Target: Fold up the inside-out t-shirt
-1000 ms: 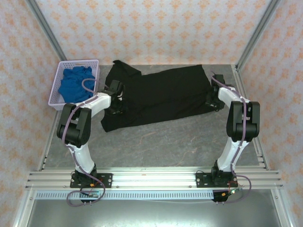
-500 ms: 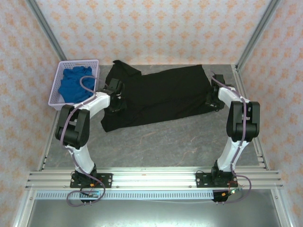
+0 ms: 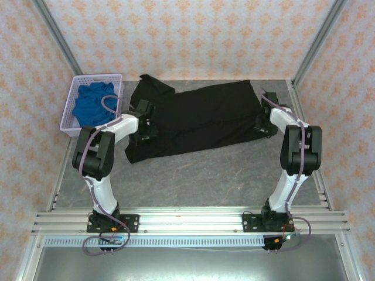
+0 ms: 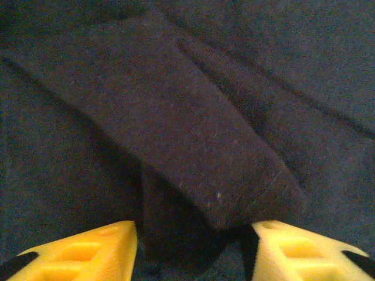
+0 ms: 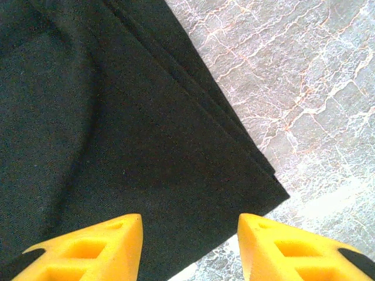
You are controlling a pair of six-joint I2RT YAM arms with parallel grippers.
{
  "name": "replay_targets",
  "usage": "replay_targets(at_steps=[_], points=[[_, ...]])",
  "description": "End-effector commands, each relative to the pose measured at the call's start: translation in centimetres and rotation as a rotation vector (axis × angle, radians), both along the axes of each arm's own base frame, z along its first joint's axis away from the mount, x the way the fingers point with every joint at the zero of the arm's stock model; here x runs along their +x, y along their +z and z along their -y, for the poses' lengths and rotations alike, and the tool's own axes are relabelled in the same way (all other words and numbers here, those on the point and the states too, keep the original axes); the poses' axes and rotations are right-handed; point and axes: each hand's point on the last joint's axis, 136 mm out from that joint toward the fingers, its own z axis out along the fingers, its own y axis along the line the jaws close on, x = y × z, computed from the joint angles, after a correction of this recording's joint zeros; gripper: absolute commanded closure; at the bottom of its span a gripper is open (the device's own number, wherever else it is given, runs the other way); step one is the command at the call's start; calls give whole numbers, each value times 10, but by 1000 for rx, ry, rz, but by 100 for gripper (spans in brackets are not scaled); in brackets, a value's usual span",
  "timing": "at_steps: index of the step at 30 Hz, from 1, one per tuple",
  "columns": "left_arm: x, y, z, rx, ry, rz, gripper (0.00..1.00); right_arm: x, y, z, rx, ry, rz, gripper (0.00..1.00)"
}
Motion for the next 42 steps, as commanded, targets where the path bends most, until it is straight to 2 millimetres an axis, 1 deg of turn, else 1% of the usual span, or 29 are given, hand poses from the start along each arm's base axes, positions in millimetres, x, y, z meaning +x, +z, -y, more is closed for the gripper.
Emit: replay_targets(at_steps=[1, 5, 6, 8, 10, 12, 15, 18, 22, 24, 26, 27, 29, 31, 34, 35, 36, 38, 42], points=[[17, 15, 3, 7, -21, 44, 59, -5, -3, 5, -23, -4, -11, 53], [29, 28, 7, -4, -29, 80, 77, -4, -2, 6, -22, -4, -10, 53], [31, 21, 7, 0, -31, 63, 81, -4, -3, 5, -20, -2, -12, 53], [37, 24, 8, -4, -33, 73, 89, -3, -3, 5, -20, -1, -11, 53], [44, 29, 9, -17, -31, 89, 94, -4, -2, 5, -23, 0, -12, 53], [52, 38, 8, -31, -18, 118, 95, -4, -2, 5, -27, 2, -13, 54], [68, 49, 6, -76, 20, 167, 94, -3, -1, 6, -27, 0, -10, 53], [87, 52, 12, -162, 66, 213, 91, -3, -1, 5, -26, 0, -9, 53], [116, 54, 28, -293, 116, 257, 78, -4, 1, 5, -26, 0, -6, 53], [128, 58, 39, -360, 112, 274, 68, -4, 3, 6, -28, -1, -1, 53], [135, 64, 48, -414, 94, 281, 59, -4, 5, 6, -31, -2, 2, 53], [137, 67, 49, -420, 88, 283, 56, -5, 6, 6, -30, -3, 3, 53], [134, 72, 45, -405, 87, 299, 50, -5, 8, 5, -26, -4, 9, 53], [125, 78, 36, -375, 94, 320, 46, -6, 8, 4, -21, -4, 13, 53], [103, 80, 25, -323, 101, 336, 41, -7, 6, 2, -11, -2, 15, 54], [93, 77, 23, -317, 100, 329, 40, -7, 5, 1, -9, -1, 12, 53], [84, 78, 22, -313, 102, 327, 38, -8, 3, 0, -7, 0, 7, 53], [67, 67, 24, -310, 93, 293, 34, -8, 1, -1, -7, 5, 2, 53], [41, 48, 39, -300, 38, 219, 32, -7, -1, -3, -5, 8, -2, 53]])
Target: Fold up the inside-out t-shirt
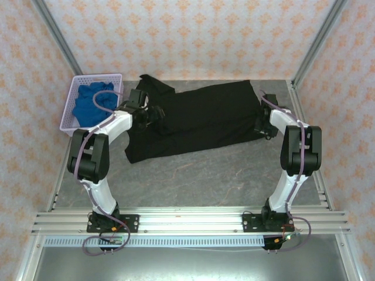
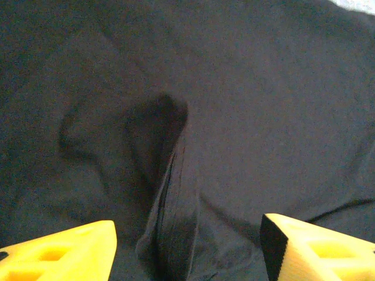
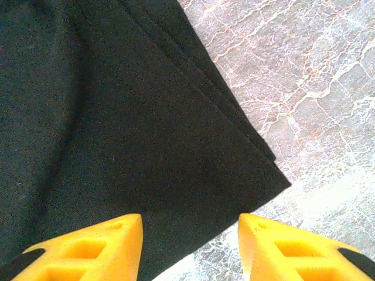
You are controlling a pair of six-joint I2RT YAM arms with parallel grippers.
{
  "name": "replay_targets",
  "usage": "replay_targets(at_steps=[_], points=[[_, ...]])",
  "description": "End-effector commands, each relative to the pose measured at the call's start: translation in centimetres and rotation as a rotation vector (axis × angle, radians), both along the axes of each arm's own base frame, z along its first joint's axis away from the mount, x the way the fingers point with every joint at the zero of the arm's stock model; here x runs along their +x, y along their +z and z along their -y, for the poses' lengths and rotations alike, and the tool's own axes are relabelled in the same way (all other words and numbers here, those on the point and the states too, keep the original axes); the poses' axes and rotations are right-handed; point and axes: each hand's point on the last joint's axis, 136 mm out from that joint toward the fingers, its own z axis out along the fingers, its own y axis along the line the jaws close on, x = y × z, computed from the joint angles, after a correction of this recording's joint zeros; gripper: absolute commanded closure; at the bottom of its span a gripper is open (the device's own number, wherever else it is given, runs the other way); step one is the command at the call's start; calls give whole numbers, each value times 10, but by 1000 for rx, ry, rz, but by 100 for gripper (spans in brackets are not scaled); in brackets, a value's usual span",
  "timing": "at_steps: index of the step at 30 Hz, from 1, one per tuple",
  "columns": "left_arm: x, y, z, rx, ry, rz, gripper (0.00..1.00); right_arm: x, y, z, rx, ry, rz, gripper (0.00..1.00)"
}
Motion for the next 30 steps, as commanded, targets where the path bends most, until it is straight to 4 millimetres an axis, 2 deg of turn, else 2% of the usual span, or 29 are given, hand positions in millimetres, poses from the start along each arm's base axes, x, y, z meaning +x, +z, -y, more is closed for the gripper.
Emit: replay_targets(at_steps=[1, 5, 7, 8, 12, 15, 18, 23, 27, 30], points=[[-17, -19, 12, 33, -60, -39, 32, 0, 6, -2, -6, 5, 18, 53], [-19, -37, 25, 36, -90, -88, 33, 1, 6, -2, -4, 5, 18, 53], [-13, -35, 32, 26, -103, -78, 36, 1, 7, -3, -4, 6, 21, 53], [-9, -41, 36, 23, -111, -85, 40, 1, 7, -3, -4, 6, 20, 53], [14, -30, 49, 28, -163, -35, 60, 1, 10, -1, -12, 6, 25, 53], [36, -19, 59, 7, -183, 14, 64, 1, 9, -3, -3, 6, 27, 53], [58, -12, 70, -22, -204, 57, 62, 1, 9, -3, -3, 7, 27, 53], [84, 2, 83, -43, -245, 105, 52, 0, 14, -3, -9, 6, 37, 53], [78, 28, 82, -24, -279, 144, 43, -2, 19, 3, -38, -5, 55, 53], [60, 42, 63, 44, -241, 155, 40, -3, 25, 6, -52, -16, 85, 53]])
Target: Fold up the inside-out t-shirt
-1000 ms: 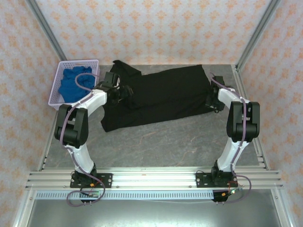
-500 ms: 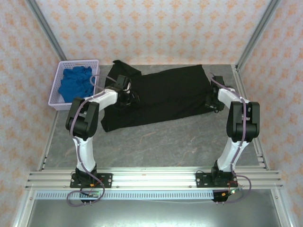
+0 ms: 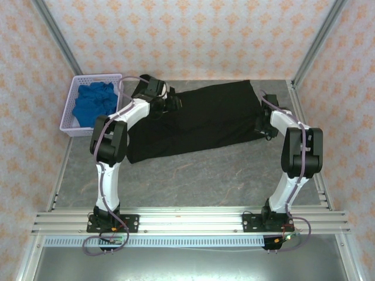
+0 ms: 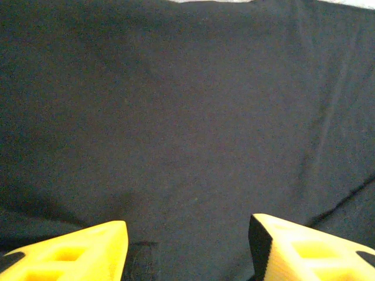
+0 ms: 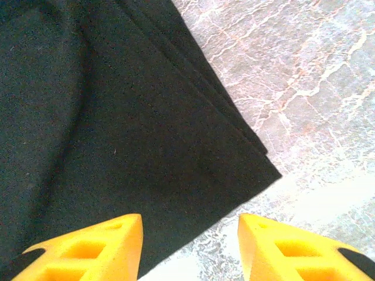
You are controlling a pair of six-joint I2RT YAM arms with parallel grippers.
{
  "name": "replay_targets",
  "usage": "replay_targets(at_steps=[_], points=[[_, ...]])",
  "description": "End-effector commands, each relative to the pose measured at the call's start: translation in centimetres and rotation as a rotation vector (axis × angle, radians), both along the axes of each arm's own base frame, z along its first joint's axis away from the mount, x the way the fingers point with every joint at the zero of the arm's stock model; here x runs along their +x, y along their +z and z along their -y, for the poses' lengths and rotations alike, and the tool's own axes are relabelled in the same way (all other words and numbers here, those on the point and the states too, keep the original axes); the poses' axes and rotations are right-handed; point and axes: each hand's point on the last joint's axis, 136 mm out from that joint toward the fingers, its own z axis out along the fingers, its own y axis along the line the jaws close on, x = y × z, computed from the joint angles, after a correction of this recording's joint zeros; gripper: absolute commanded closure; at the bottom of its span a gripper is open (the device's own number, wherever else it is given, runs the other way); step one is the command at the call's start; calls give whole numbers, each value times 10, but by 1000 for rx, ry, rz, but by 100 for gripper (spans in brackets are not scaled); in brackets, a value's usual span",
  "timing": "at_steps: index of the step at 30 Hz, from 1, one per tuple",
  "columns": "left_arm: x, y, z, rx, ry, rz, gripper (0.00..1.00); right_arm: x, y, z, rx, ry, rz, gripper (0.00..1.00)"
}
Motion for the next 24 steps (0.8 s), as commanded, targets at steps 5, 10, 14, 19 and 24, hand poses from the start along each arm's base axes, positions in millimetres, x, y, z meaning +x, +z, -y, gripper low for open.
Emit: replay_targets(at_steps=[5, 10, 14, 19, 24], points=[[-80, 26, -56, 195, 125, -34, 38, -3, 15, 15, -21, -72, 32, 53], [-143, -9, -67, 163, 154, -134, 38, -14, 6, 37, 19, -166, 20, 53], [-175, -34, -81, 208, 168, -187, 38, -8, 1, 44, 75, -196, 23, 53], [-197, -64, -93, 246, 177, -261, 38, -3, -16, 46, 95, -205, -16, 56], [-211, -81, -104, 256, 191, -307, 38, -9, -30, 54, 111, -223, -59, 76]])
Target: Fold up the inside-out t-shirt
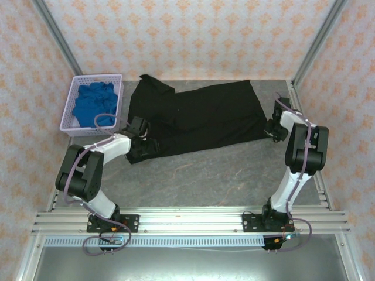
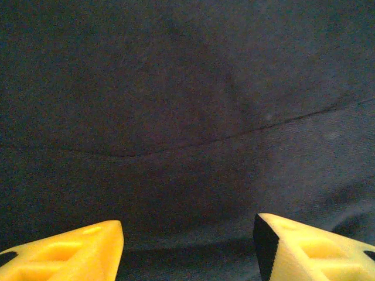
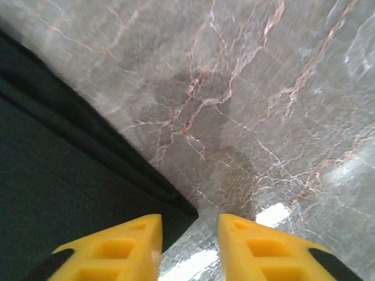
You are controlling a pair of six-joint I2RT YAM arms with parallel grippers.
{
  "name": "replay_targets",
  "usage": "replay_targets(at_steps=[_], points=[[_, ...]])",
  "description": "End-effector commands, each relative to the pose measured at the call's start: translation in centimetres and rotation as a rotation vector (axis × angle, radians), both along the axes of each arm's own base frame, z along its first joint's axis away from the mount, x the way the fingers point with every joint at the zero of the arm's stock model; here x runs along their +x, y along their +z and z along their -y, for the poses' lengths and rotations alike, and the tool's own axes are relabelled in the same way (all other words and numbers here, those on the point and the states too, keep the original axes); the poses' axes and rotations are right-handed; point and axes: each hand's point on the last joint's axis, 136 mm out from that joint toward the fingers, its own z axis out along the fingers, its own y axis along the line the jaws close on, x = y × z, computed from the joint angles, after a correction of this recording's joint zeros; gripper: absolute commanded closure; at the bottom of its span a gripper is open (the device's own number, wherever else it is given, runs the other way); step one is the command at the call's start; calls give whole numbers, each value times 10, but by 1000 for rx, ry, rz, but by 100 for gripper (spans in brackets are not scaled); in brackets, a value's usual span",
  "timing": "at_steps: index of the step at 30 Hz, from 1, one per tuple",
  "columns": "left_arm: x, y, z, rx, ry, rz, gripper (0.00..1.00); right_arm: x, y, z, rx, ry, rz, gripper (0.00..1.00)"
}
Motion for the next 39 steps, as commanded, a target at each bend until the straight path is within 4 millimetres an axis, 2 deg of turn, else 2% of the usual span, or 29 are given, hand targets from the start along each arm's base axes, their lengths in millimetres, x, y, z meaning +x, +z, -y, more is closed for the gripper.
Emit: replay_targets(at_steps=[1, 3, 6, 14, 19, 21, 22, 25, 27, 29, 30, 32, 34, 36, 39], points=[[-7, -7, -16, 39, 39, -15, 38, -3, -2, 11, 8, -28, -23, 81], [-12, -9, -20, 49, 39, -30, 38, -15, -7, 16, 5, -44, -63, 90], [-18, -12, -25, 58, 44, -44, 38, -36, -11, 20, -12, -63, -102, 96], [-52, -28, -28, 46, 53, -116, 38, -104, -11, 8, -20, -125, -138, 100], [-75, -30, -25, 3, 75, -134, 38, -136, 8, 11, -76, -200, -78, 100], [-76, -23, -20, -19, 64, -104, 38, -133, 23, 9, -66, -222, 22, 98], [-71, -17, -18, -34, 60, -82, 37, -125, 34, 5, -49, -218, 101, 95], [-45, 12, -13, -52, 46, 10, 37, -96, 64, -13, -38, -127, 251, 78], [-24, 32, -12, -47, 50, 84, 36, -79, 69, -30, -51, -36, 261, 68], [-1, 47, -10, -53, 61, 147, 36, -62, 61, -45, -10, 14, 237, 62], [8, 49, -9, -54, 66, 156, 35, -57, 55, -49, 17, 20, 227, 60], [26, 50, -5, -56, 64, 149, 35, -46, 41, -55, 55, 35, 187, 60], [37, 42, -4, -48, 70, 129, 36, -40, 26, -54, 56, 39, 124, 60], [41, 30, -3, -42, 68, 97, 36, -43, 10, -49, 45, 38, 35, 60], [36, 16, -3, -32, 58, 52, 36, -59, -11, -43, 56, 30, -94, 64]])
